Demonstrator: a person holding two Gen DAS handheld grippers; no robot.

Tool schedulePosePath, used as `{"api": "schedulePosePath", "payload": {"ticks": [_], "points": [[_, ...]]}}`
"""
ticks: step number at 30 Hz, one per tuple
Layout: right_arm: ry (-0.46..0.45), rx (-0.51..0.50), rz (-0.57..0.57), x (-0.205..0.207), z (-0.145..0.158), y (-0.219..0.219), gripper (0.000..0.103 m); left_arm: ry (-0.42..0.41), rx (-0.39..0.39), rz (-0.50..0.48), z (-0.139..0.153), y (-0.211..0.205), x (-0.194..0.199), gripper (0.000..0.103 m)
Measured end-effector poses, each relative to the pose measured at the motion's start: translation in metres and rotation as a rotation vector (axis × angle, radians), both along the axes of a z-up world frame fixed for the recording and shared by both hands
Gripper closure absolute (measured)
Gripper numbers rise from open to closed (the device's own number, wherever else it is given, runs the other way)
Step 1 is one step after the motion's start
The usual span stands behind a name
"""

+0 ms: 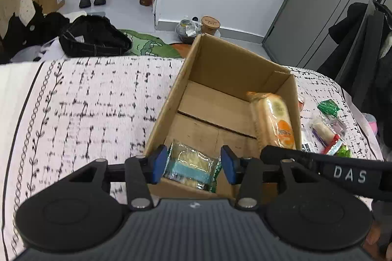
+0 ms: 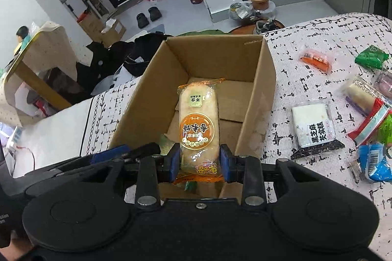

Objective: Organize snacks
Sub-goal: 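Carry the cookie pack and bread roll into the box and open both tools, then return both tools to the pile and lower toward the blue candies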

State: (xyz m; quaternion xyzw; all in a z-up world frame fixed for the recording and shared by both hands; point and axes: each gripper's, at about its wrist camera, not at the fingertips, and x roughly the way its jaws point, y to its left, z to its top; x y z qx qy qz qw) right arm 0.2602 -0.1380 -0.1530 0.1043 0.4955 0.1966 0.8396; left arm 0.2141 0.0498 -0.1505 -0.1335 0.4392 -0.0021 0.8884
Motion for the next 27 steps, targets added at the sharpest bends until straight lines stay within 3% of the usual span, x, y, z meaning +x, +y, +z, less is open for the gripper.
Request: {"api": "schedulePosePath", "payload": {"ticks": [9,12,13,16,20,27], "points": [[0.031,0.022,0.011,-0.011,0.006,-0.01,0.063,0.034,-0.015,0.015,0.001,-0.004,-0.02,0.056],[0.028,0.04,0.014,-0.016,0.013,-0.015,0.058,0.046,-0.028,0.034,0.002,-0.003,-0.028,0.056],[0.023,0.043,0.014,-0.018,0.017,-0.017,0.052,0.048,-0.028,0.043,0.004,-0.003,-0.03,0.054],[-0.018,0.032,-0.002,-0.023,0.03,-0.028,0.039,0.033,-0.017,0.06,0.011,-0.005,-0.035,0.046],[-0.042,0.005,-0.03,-0.025,0.039,-0.053,0.036,0.0,-0.015,0.055,0.023,-0.013,-0.04,0.035],[-0.08,-0.081,-0.073,-0.035,0.045,-0.09,0.021,-0.078,0.021,-0.012,0.04,-0.038,-0.045,0.016]]}}
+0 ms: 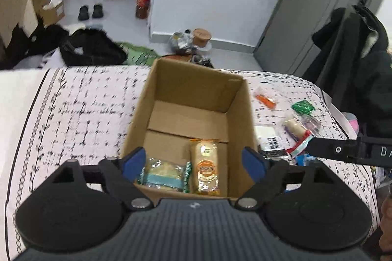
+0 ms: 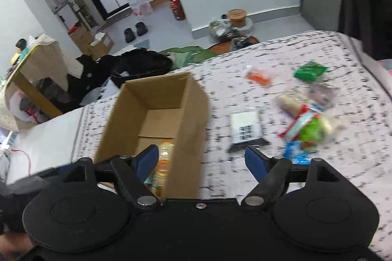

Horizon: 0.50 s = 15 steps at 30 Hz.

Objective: Organize snacks
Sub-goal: 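Return both tools to the pile and lower toward the blue candies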

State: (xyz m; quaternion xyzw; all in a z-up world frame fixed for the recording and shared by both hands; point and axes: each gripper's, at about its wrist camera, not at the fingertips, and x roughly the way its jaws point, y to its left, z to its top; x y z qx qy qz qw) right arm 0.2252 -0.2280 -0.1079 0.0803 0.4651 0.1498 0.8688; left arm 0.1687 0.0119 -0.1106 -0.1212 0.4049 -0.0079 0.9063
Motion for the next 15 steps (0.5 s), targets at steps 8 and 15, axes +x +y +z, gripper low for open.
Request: {"api": "schedulePosePath", "payload": {"ticks": [8,15], "points": [[-0.062,-0.042,-0.039,-0.02,0.004,-0.032,0.002,-0.056,0.044,-0.108,0.005,-0.024,-0.008,0.013],[-0.107,-0.088,-0.061,-0.034,0.003,-0.052,0.0,-0.099,0.062,-0.15,0.009,-0.035,-0.009,0.013]]}}
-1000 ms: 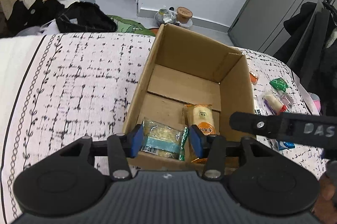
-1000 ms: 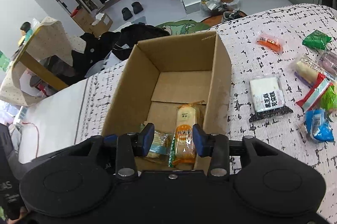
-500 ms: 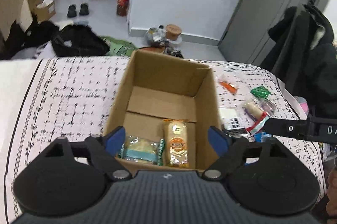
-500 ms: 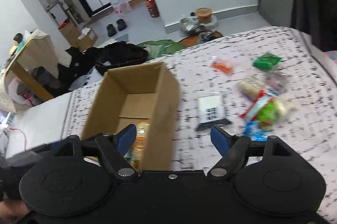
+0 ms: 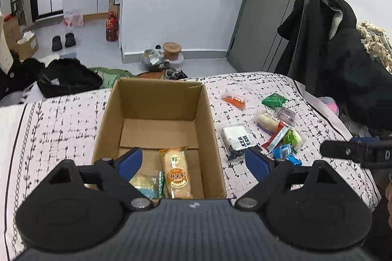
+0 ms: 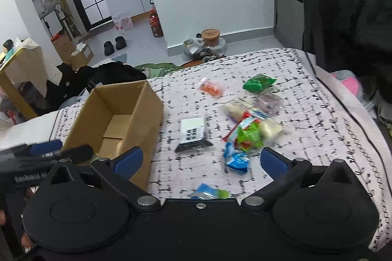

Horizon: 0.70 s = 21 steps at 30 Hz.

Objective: Organize snacks
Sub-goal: 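Return both tools to the pile and lower toward the blue candies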

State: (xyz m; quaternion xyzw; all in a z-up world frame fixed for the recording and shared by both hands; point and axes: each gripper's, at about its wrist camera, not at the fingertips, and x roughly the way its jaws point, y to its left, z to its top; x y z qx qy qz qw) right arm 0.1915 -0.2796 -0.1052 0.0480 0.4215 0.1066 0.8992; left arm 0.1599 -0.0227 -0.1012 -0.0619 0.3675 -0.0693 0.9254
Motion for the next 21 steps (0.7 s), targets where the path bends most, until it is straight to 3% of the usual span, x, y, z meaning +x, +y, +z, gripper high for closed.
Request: {"api": "schedulePosePath", "payload": {"ticks": [9,21], "points": [[-0.01,-0.024,-0.038,-0.012,-0.007,-0.022,0.0,-0.013,0.045,-0.154,0.005,-0.033,0.009,0.013],[0.014,-0.016,-0.118,-0.01,-0.02,-0.05,0.0,0.067,0.067,-0.318,-0.023,-0.075,0.02,0.014]]}}
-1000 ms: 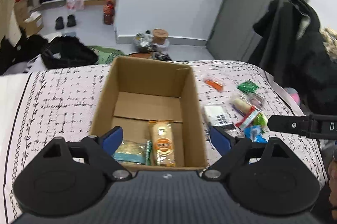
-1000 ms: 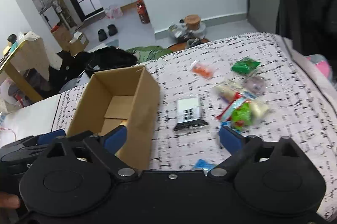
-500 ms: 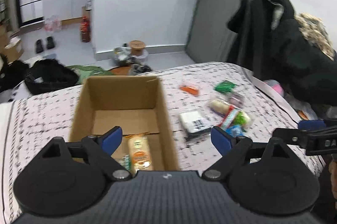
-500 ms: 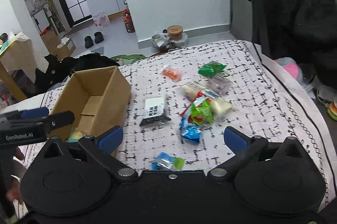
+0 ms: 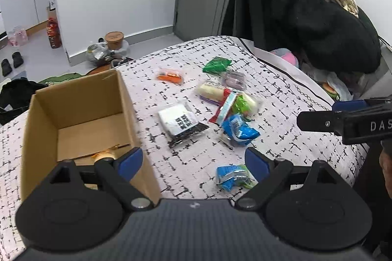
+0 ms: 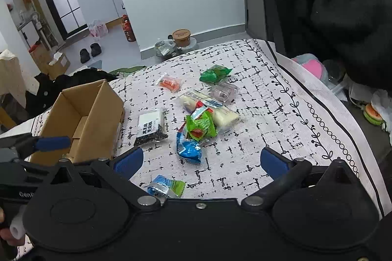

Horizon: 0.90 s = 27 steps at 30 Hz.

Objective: Organize snacks
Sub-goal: 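Return both tools to the pile and lower toward the blue candies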

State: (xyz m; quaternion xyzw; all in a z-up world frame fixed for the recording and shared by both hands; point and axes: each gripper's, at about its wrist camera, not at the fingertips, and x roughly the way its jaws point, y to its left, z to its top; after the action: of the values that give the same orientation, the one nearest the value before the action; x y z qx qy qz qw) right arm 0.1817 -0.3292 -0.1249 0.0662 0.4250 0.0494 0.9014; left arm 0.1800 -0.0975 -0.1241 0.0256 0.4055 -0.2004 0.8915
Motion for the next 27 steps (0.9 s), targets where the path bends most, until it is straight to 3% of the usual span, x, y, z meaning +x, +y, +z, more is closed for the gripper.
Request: {"api": "schedulePosePath", "payload": {"ticks": [11,17,22,27], "points": [[0.026,-0.024,-0.026,0.001,-0.016,-0.009,0.002,0.029,0.044,-0.042,-0.017,-0.034,0.01,0.019],[0.047,-0.045,-0.029,0.003,-0.025,-0.011,0.008,0.116,0.04,-0.044,-0.04,-0.048,0.016,0.034],[0.068,-0.028,-0.017,0.007,-0.034,-0.014,0.018,0.185,0.032,-0.041,-0.058,-0.057,0.022,0.038],[0.086,-0.017,0.005,0.013,-0.04,-0.012,0.02,0.215,0.034,-0.023,-0.071,-0.068,0.025,0.04]]}}
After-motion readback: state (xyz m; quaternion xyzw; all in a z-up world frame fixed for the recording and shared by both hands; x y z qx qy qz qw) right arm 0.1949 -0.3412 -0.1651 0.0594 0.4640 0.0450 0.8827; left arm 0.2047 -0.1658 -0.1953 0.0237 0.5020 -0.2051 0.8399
